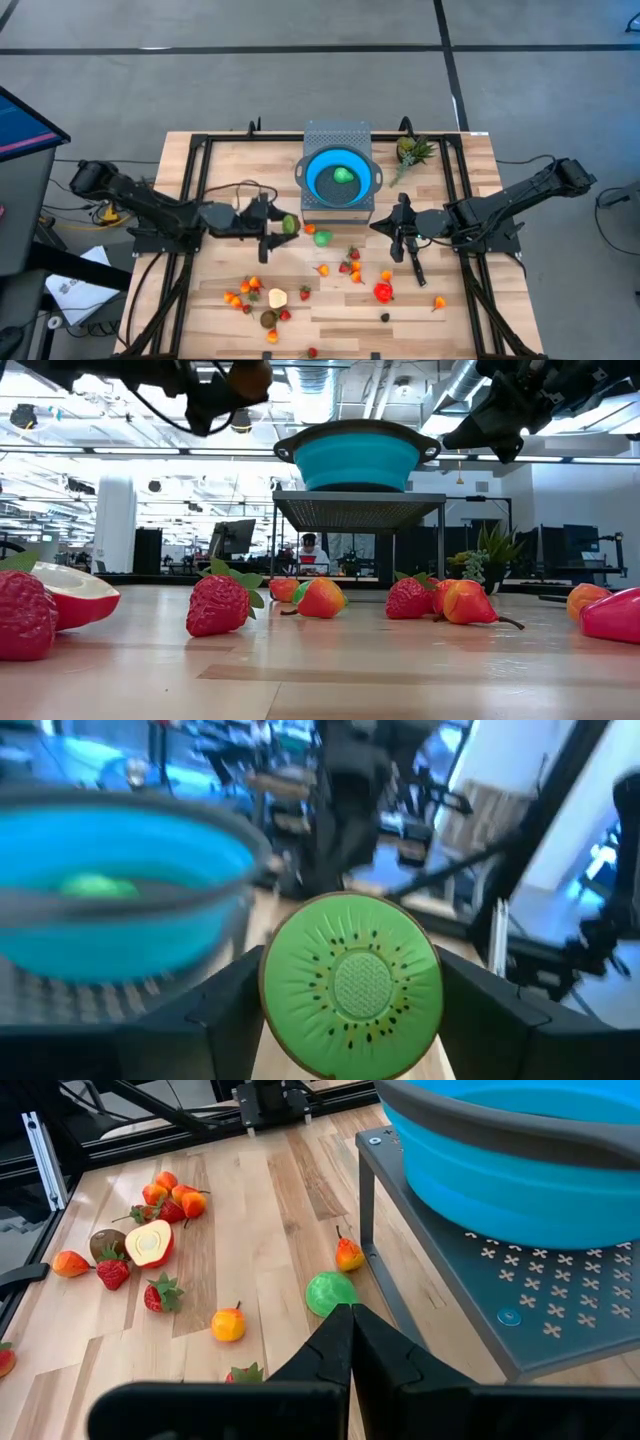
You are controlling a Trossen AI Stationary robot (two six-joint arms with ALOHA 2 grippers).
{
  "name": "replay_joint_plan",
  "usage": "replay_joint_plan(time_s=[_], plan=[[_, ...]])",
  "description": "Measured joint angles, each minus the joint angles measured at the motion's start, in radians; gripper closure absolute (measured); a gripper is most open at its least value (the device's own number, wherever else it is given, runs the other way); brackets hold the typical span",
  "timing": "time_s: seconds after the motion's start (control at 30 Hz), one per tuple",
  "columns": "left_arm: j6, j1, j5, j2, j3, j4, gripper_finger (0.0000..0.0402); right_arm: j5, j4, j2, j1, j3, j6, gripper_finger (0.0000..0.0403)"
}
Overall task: Pick & Place Fruit
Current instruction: Put the top sliced kiwi into the strainer bowl
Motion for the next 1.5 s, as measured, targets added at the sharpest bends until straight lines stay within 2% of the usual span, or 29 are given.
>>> replay_joint_plan(time_s=[0.17,0.33,0.47,0.6,0.77,1.0,1.17,1.5], plan=[[0.030,0.073,0.000,-0.028,0.010,0.022,0.0160,0.000,0.001,0.000,0.000,0.000,0.000,0.0403],[0.108,0.138,0.007,0.004,0.092,0.024,0.0167,0.000,0.003,0.000,0.000,0.000,0.000,0.0403],[0.177,0.185,0.037,0.054,0.186,0.028,0.0167,0.000,0.002,0.000,0.000,0.000,0.000,0.0403],[0.181,0.246,0.135,0.119,0.263,0.024,0.0156,0.000,0.002,0.000,0.000,0.000,0.000,0.0403],[0.181,0.306,0.187,0.229,0.342,0.023,0.0169,0.000,-0.001,0.000,0.000,0.000,0.000,0.0403],[0.178,0.361,0.194,0.384,0.431,0.021,0.0156,0.000,-0.001,0.000,0.000,0.000,-0.021,0.0403],[0.180,0.381,0.193,0.475,0.484,0.021,0.0169,0.000,0.000,0.000,0.000,0.000,-0.025,0.0403],[0.181,0.412,0.186,0.533,0.501,0.017,0.0156,0.000,0.000,0.000,0.000,0.000,-0.026,0.0403]])
